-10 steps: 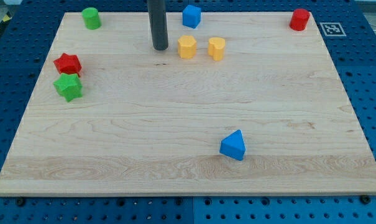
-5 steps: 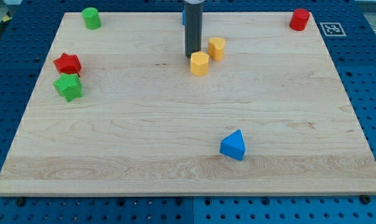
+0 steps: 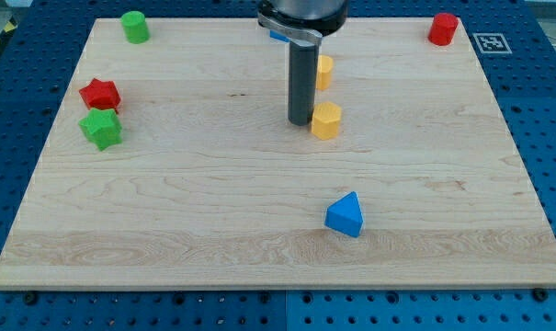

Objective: Move yellow hexagon towards center right of the board

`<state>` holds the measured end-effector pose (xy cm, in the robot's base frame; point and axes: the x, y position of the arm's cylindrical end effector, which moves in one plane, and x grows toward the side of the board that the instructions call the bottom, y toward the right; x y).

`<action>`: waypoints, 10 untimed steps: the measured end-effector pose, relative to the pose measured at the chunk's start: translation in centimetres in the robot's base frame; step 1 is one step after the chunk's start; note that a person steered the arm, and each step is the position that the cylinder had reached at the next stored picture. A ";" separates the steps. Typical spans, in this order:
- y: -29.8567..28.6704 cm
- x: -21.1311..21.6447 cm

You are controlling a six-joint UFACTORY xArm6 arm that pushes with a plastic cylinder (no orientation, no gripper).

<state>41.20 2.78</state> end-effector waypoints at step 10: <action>8.5 -2.1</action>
<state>39.09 11.30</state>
